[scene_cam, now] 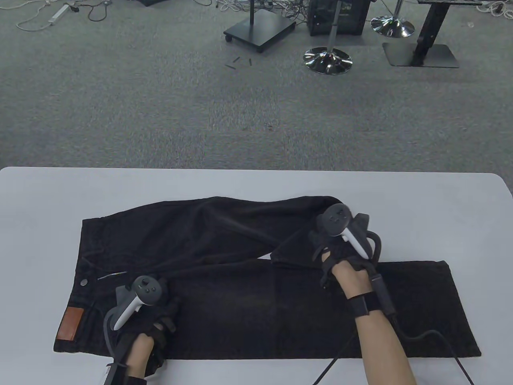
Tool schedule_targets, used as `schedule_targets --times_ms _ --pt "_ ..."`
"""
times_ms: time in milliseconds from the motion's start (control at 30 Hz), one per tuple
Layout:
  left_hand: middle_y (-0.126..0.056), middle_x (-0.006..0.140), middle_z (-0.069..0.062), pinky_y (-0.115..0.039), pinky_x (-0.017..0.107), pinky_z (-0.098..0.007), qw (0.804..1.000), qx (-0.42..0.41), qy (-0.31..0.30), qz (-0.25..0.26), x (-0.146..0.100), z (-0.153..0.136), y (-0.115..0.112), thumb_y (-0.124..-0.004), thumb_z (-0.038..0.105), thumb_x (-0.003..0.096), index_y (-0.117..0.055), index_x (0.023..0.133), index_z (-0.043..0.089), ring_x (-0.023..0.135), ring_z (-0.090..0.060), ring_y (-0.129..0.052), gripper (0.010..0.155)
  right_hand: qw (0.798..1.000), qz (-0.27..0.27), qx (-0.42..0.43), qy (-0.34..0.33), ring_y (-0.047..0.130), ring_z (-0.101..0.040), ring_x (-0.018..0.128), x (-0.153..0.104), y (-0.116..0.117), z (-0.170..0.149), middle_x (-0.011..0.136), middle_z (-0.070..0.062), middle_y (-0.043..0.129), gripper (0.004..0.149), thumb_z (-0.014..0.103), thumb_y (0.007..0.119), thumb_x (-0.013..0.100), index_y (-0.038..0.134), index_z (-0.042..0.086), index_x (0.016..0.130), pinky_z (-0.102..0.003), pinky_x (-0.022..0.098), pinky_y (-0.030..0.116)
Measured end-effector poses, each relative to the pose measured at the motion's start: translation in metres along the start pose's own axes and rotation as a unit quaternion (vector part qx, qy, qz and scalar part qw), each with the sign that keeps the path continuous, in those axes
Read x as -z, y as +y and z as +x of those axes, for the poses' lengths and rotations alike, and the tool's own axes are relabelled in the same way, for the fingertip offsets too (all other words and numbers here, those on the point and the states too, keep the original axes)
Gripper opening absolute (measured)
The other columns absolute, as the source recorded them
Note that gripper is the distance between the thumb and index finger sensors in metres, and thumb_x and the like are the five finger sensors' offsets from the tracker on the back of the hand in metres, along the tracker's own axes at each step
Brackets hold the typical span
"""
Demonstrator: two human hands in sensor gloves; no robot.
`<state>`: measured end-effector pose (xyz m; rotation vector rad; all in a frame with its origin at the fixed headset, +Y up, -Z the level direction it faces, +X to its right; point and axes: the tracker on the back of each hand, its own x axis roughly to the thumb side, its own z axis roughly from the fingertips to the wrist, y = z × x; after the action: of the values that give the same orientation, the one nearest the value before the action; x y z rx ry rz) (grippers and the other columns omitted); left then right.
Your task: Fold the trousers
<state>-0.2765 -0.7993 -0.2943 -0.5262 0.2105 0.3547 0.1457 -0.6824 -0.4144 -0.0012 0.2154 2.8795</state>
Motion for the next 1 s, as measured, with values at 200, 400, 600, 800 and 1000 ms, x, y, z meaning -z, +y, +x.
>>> schedule_targets --times_ms 200,400,600,800,1000 --pt "-0.012 0.122 0.013 -0.014 0.079 -0.066 1.000 -0.004 -0.001 0.003 0.000 0.000 0.000 -0.060 0.065 0.0566 -0.027 0.116 0.037 0.117 -0.029 -0.005 0.073 0.993 0.078 -0.073 -0.040 0.037 -0.038 0.109 0.002 0.077 0.052 0.117 -0.002 0.028 0.084 0.064 0.075 0.044 0.030 0.030 0.106 -0.065 0.075 0.038" --pt "-0.022 0.124 0.016 -0.024 0.081 -0.066 0.999 0.004 0.022 0.034 -0.003 -0.005 0.008 -0.060 0.066 0.0564 -0.038 0.116 0.040 0.120 -0.025 -0.017 0.068 0.986 0.054 -0.155 -0.010 0.046 -0.035 0.108 0.014 0.087 0.041 0.114 0.002 0.048 0.062 0.040 0.079 0.049 0.048 0.037 0.103 -0.063 0.077 0.038" --pt "-0.023 0.124 0.016 -0.023 0.080 -0.067 0.999 -0.006 0.024 0.027 -0.002 -0.008 0.009 -0.060 0.066 0.0563 -0.038 0.116 0.039 0.120 -0.026 -0.016 0.069 0.972 0.012 -0.224 0.073 0.046 -0.033 0.109 0.013 0.031 -0.033 0.114 0.004 0.052 0.053 0.026 0.078 0.051 0.061 0.042 0.099 -0.062 0.079 0.035" --pt "-0.021 0.123 0.014 -0.023 0.080 -0.068 0.999 -0.005 0.025 0.025 -0.001 -0.006 0.008 -0.060 0.066 0.0561 -0.036 0.116 0.037 0.120 -0.028 -0.015 0.071 0.916 0.042 -0.209 0.339 0.018 -0.030 0.113 -0.004 -0.009 -0.138 0.118 0.008 0.022 0.058 0.033 0.071 0.054 0.043 0.041 0.104 -0.062 0.081 0.019" --pt "-0.020 0.123 0.014 -0.022 0.080 -0.068 0.999 -0.006 0.026 0.022 -0.001 -0.005 0.007 -0.060 0.067 0.0562 -0.035 0.116 0.037 0.120 -0.028 -0.014 0.071 0.920 0.077 -0.159 0.349 0.018 -0.032 0.112 -0.017 0.012 -0.163 0.118 0.006 0.021 0.065 0.048 0.071 0.052 0.037 0.034 0.106 -0.063 0.080 0.021"
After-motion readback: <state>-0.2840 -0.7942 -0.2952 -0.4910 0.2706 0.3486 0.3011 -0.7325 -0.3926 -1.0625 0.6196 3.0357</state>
